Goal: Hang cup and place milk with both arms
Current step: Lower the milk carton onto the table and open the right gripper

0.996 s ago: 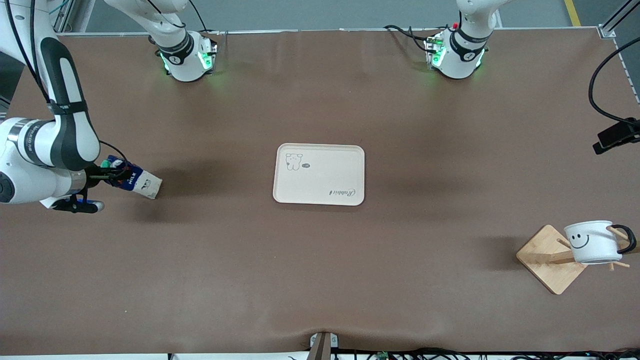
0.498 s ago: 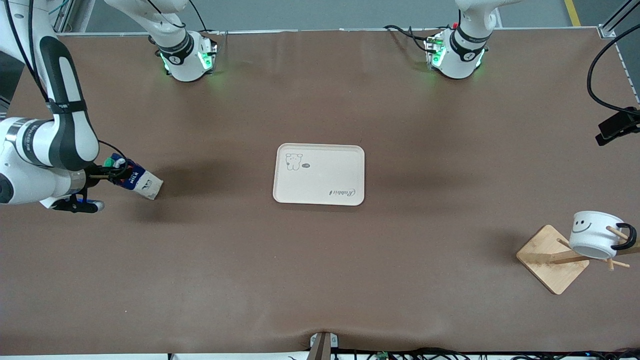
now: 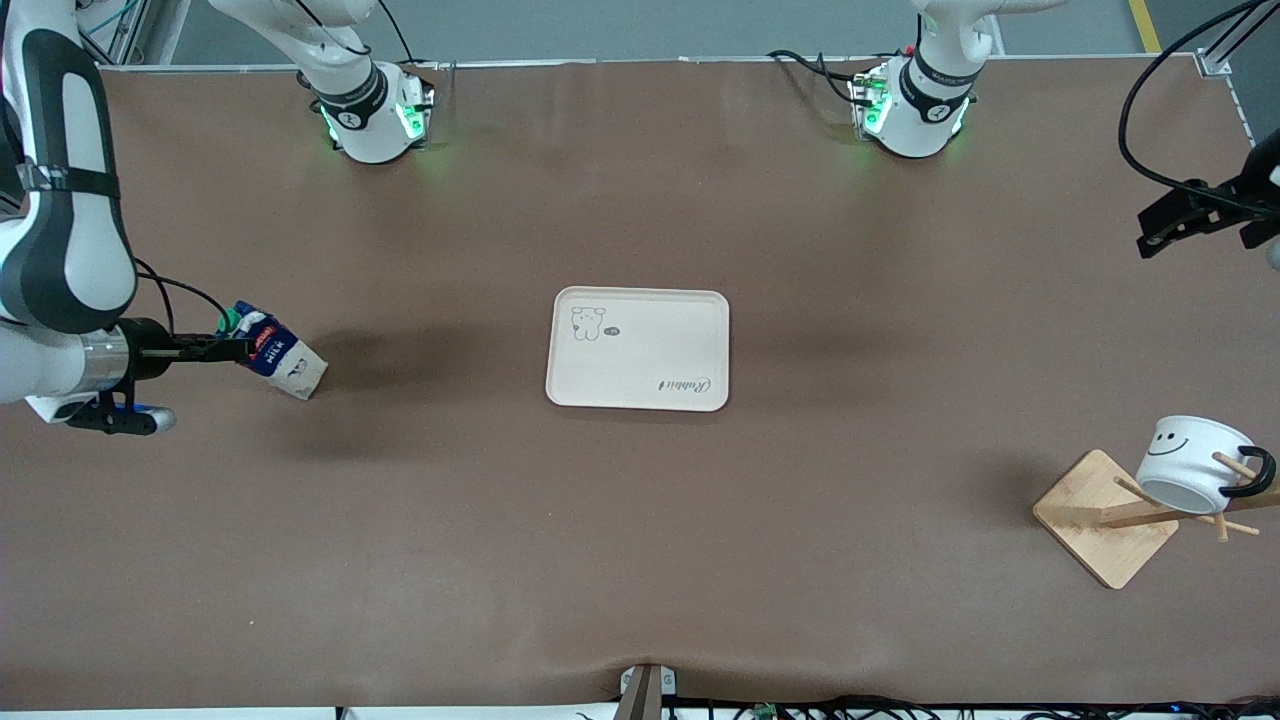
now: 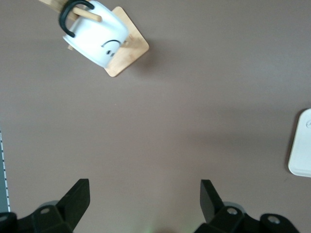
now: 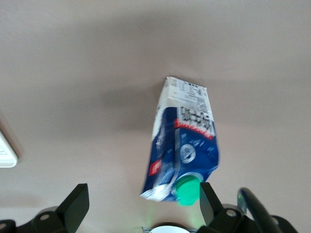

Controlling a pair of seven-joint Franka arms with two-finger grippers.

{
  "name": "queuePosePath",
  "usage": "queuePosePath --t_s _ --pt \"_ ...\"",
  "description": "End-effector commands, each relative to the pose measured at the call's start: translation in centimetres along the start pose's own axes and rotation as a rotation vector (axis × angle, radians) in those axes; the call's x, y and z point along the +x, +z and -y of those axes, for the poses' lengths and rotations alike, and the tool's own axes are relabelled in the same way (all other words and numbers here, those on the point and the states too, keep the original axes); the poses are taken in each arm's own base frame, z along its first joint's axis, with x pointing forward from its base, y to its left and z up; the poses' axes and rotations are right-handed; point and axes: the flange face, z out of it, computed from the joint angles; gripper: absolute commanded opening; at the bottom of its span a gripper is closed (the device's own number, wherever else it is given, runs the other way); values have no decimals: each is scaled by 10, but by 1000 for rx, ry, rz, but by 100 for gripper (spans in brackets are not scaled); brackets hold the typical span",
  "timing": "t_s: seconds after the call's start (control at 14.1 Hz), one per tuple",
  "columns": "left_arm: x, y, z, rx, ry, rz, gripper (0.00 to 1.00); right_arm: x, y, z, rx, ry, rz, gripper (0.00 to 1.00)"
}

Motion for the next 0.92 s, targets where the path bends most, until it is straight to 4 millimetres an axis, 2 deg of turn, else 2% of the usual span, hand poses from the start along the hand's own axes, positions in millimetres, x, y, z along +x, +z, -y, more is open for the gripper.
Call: queuePosePath --t_s 0.0,0.14,0.28,0.36,0.43,0.5,0.57,0.85 --pt "-17 -2 -1 -19 2 4 100 -21 -73 31 -12 -56 -37 100" --pt "-19 -5 -4 -20 2 1 100 -45 -128 38 -19 -72 -77 100" --pt "-21 -6 -5 -20 -2 8 100 -58 -144 43 -24 -29 -101 100" --pt "-21 -6 -5 -19 0 11 100 -69 -152 50 -19 70 -112 100" --pt "-22 -5 -4 -19 -2 17 100 -95 -163 69 -14 222 -111 100" --pt "-20 -4 -5 -19 0 17 100 -107 -159 84 -14 340 -115 100" --pt "-19 -3 -6 -22 2 21 100 -121 -164 98 -18 351 -201 100" --pt "-17 1 -10 -50 6 26 100 -159 -138 91 -64 222 -338 100"
